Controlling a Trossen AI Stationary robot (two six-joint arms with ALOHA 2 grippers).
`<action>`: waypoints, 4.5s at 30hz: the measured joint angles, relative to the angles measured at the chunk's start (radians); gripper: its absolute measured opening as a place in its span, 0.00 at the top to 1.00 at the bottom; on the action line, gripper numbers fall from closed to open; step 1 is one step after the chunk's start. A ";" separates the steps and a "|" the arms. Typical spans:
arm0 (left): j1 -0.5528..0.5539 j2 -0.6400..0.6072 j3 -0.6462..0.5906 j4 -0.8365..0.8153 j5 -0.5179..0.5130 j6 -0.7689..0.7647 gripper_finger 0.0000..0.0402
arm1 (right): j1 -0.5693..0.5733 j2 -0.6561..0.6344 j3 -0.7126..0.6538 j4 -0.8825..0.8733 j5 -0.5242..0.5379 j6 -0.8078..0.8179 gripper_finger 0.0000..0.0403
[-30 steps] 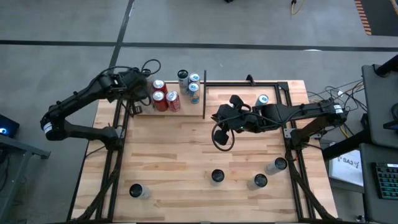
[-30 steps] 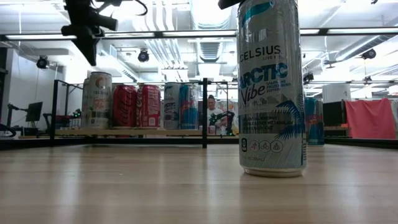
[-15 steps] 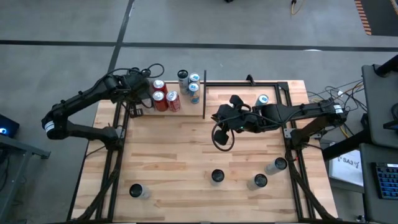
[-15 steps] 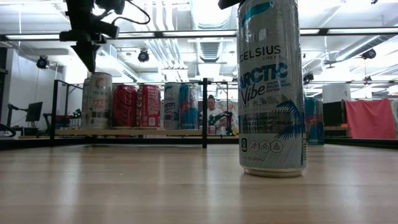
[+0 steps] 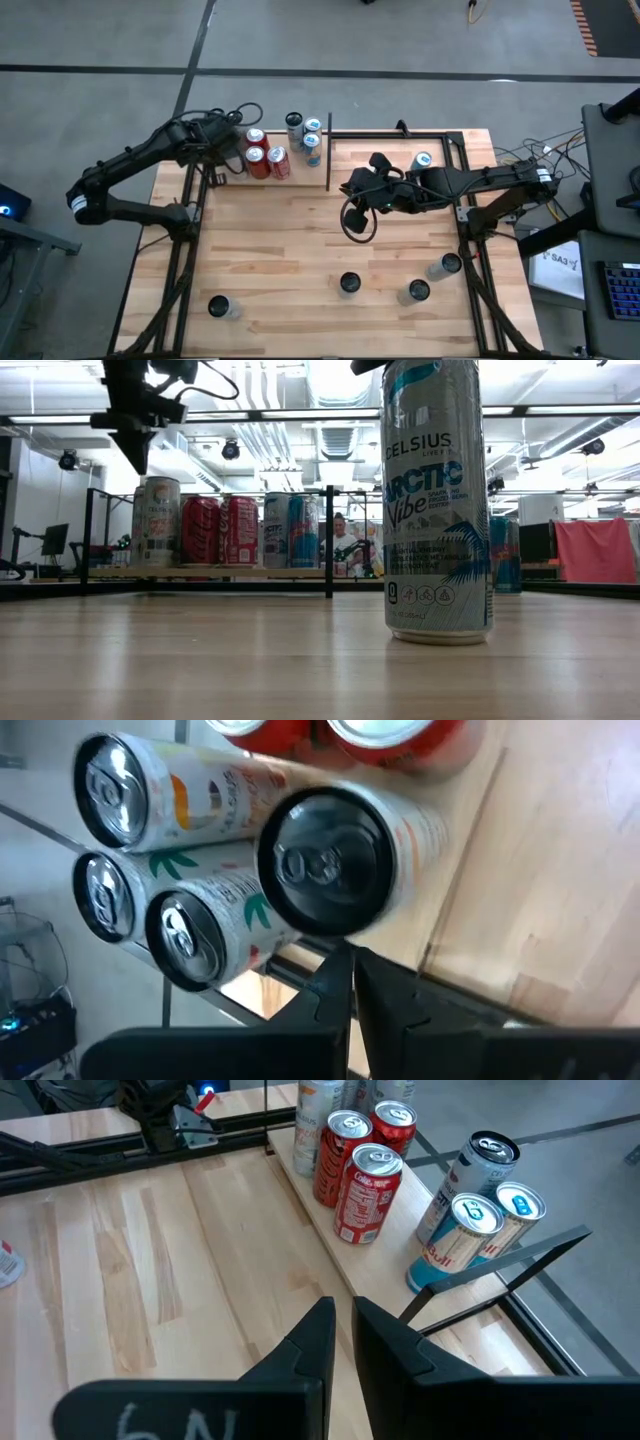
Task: Place canned beverage on shelf
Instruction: Put the top white and yellow soda can on the shelf aligned with the other white and yellow soda can
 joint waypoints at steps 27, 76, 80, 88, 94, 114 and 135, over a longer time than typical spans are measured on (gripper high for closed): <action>0.019 0.058 -0.009 0.026 -0.031 0.034 1.00 | 0.000 0.000 0.000 -0.001 0.000 -0.035 0.93; 0.021 -0.022 -0.067 0.100 0.056 -0.054 1.00 | 0.000 0.000 0.000 -0.002 0.000 -0.046 0.93; 0.020 -0.030 -0.067 0.099 0.165 -0.017 1.00 | 0.000 0.000 0.000 -0.001 0.000 -0.045 0.93; 0.021 -0.019 -0.067 0.157 0.164 0.005 1.00 | 0.000 0.000 0.000 0.000 0.000 -0.045 0.93; 0.021 0.015 -0.067 0.167 0.156 0.007 1.00 | 0.000 0.000 0.000 0.000 0.000 -0.045 0.93; 0.021 0.093 -0.059 0.187 0.060 0.012 1.00 | 0.000 0.000 0.000 0.000 0.000 -0.053 0.93; 0.125 0.037 0.025 0.218 0.105 -0.015 1.00 | 0.000 0.000 -0.018 -0.002 0.000 -0.069 0.93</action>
